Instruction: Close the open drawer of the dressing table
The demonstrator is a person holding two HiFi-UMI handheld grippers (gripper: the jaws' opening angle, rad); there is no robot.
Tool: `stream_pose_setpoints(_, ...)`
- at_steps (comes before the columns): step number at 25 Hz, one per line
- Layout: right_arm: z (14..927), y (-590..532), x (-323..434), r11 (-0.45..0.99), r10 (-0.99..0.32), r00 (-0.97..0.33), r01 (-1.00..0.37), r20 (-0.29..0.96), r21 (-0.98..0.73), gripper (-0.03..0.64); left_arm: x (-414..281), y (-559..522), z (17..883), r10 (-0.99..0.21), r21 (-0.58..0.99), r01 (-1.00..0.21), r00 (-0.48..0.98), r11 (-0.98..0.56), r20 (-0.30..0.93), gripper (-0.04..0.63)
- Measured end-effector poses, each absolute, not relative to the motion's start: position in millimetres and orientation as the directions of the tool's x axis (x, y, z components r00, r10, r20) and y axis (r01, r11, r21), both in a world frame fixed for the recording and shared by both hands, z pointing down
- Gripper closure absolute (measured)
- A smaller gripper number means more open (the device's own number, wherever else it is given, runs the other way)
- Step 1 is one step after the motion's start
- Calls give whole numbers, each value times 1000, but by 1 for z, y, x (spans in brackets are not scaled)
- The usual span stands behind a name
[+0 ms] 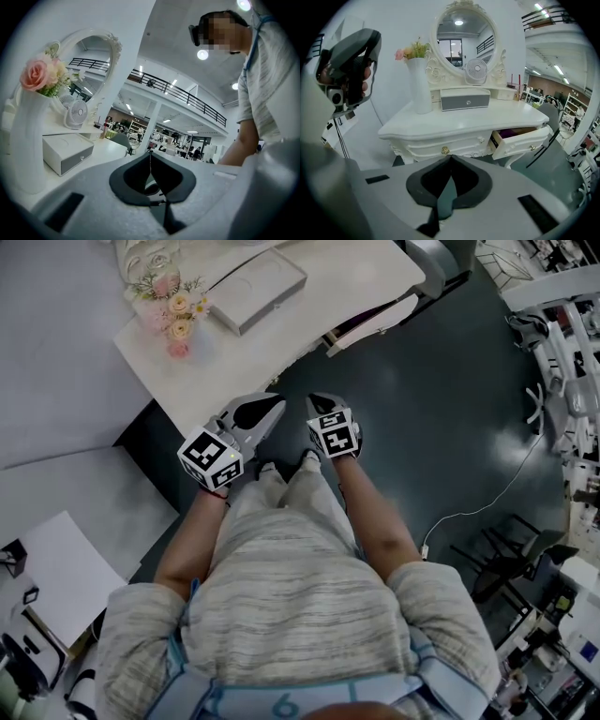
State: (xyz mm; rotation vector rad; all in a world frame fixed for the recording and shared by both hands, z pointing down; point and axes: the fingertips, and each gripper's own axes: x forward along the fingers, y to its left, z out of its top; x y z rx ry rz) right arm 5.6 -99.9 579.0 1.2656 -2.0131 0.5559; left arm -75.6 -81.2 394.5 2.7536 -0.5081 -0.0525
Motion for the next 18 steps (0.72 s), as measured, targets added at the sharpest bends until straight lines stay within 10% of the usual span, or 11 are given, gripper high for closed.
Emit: stream_pose_setpoints(18,575,-138,146,338,-651,-259,-940,714,-33,607,22,-117,411,-362,361,-365,929,-858,78,580)
